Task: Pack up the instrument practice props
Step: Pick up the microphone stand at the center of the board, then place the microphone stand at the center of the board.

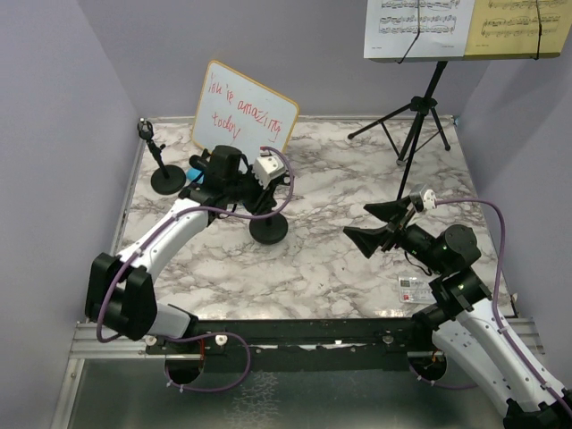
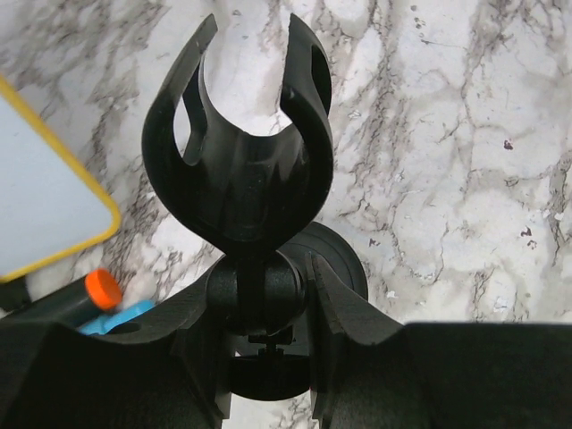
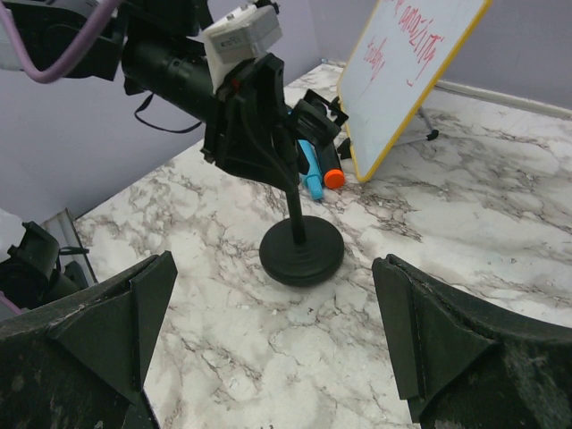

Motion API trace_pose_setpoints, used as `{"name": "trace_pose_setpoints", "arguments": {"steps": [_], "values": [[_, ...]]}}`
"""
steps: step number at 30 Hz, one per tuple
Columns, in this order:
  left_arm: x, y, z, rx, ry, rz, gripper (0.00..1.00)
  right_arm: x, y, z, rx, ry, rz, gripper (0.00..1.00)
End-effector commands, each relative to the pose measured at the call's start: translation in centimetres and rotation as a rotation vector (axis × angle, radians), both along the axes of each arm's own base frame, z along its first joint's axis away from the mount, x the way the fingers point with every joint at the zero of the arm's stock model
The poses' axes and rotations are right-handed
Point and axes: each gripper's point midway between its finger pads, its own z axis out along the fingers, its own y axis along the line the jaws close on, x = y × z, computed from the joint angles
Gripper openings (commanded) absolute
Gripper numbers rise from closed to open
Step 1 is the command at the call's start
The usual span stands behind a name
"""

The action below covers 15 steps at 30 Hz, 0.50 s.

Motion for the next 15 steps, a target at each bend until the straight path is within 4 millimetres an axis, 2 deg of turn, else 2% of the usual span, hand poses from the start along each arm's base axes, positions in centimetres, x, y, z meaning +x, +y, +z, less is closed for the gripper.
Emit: {"name": "trace_pose_setpoints", "arguments": {"steps": [1, 4, 9, 15], "values": [[0.4, 4.1, 2.4, 0.005, -0.028, 0.248, 0.00, -0.3, 0.0, 0.1, 0.004, -0.011, 0.011, 1.00], [0.6, 7.6, 2.8, 0.002, -0.038, 0.404, 0.00, -0.4, 0.1, 0.2, 0.008, -0.011, 0.020, 1.00], [1.6, 14.6, 4.0, 0.055, -0.130, 0.735, 0.00, -0.6, 0.3, 0.2, 0.018, -0.012, 0.036, 1.00], [3.0, 23.9, 4.5, 0.145, -0.215, 1.198, 0.00, -0.9, 0.4, 0.3, 0.019, -0.019, 0.049, 1.00]]}}
